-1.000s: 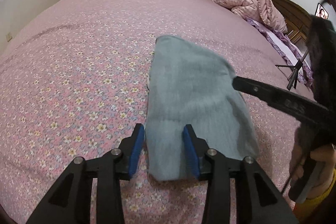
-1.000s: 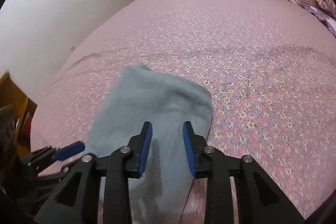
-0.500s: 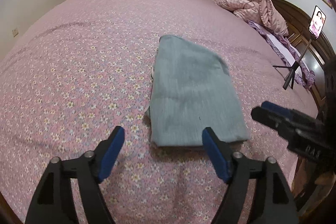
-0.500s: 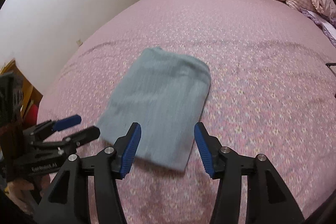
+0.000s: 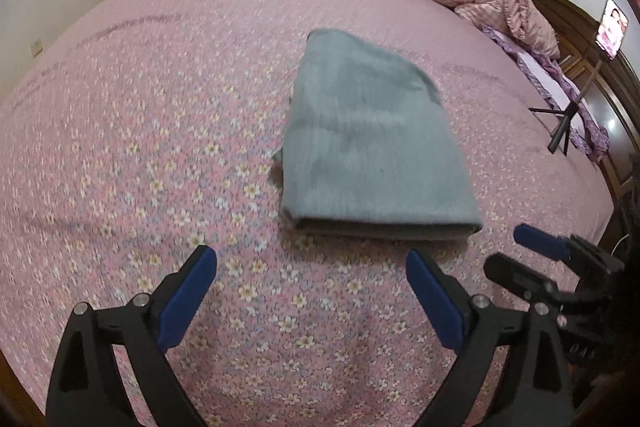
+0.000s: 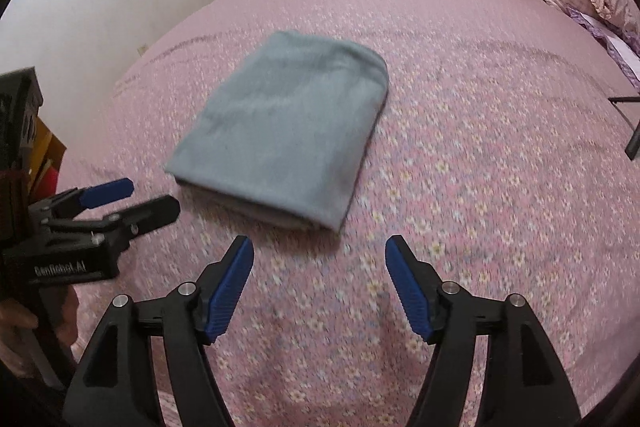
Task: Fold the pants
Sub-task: 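Open both tools and pull them back from the folded pants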
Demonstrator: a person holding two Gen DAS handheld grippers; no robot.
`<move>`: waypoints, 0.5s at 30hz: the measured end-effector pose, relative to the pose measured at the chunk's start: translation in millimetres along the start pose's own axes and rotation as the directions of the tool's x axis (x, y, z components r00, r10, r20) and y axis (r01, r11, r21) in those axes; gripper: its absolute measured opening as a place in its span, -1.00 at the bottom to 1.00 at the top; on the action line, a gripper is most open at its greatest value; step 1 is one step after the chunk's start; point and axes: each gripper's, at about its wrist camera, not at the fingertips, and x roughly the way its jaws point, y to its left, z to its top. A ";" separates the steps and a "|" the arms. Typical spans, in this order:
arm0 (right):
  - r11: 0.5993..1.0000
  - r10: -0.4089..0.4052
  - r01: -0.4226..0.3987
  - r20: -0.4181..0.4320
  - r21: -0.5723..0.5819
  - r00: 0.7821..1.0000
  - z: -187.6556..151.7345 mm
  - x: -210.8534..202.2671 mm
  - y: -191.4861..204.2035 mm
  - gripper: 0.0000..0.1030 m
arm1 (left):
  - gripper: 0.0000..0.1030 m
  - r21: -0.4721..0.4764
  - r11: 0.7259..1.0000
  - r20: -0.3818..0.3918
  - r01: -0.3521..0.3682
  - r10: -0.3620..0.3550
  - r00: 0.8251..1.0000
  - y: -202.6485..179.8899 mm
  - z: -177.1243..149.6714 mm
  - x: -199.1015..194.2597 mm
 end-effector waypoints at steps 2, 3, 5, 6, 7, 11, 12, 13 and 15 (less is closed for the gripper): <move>1.000 -0.011 0.011 -0.012 0.008 1.000 -5.8 3.9 -2.7 0.36 | 0.91 -0.017 1.000 -0.018 -0.002 0.002 1.000 2.3 -1.5 4.5; 1.000 -0.020 0.020 -0.016 0.012 1.000 -8.2 5.2 -4.0 0.37 | 0.91 -0.023 1.000 -0.025 -0.005 0.005 1.000 2.8 -2.3 6.4; 0.999 -0.041 0.041 -0.019 0.020 0.999 -12.8 7.4 -6.5 0.37 | 0.91 -0.027 1.000 -0.035 -0.012 0.011 0.999 3.3 -3.1 9.6; 0.999 -0.049 0.049 -0.019 0.023 0.999 -14.5 8.0 -7.1 0.37 | 0.91 -0.026 1.000 -0.036 -0.015 0.014 0.999 2.7 -3.8 10.7; 0.998 -0.064 0.064 -0.017 0.025 0.998 -16.0 9.2 -8.0 0.37 | 0.91 -0.023 1.000 -0.037 -0.018 0.017 0.999 1.8 -3.6 12.2; 0.993 -0.115 0.116 -0.016 0.029 0.993 -18.7 16.2 -10.5 0.37 | 0.91 0.006 0.999 -0.035 -0.047 0.047 0.998 -3.7 -4.3 19.3; 0.992 -0.117 0.118 -0.024 0.036 0.993 -19.5 19.7 -11.8 0.37 | 0.91 0.016 0.998 -0.038 -0.054 0.055 0.998 -5.2 -5.0 21.9; 0.992 -0.116 0.117 -0.033 0.042 0.993 -19.6 22.9 -13.0 0.37 | 0.91 0.023 0.998 -0.043 -0.059 0.060 0.997 -7.5 -5.2 25.3; 0.991 -0.116 0.119 -0.055 0.054 0.992 -21.3 29.9 -15.1 0.37 | 0.91 0.028 0.998 -0.060 -0.057 0.058 0.997 -9.1 -6.8 31.9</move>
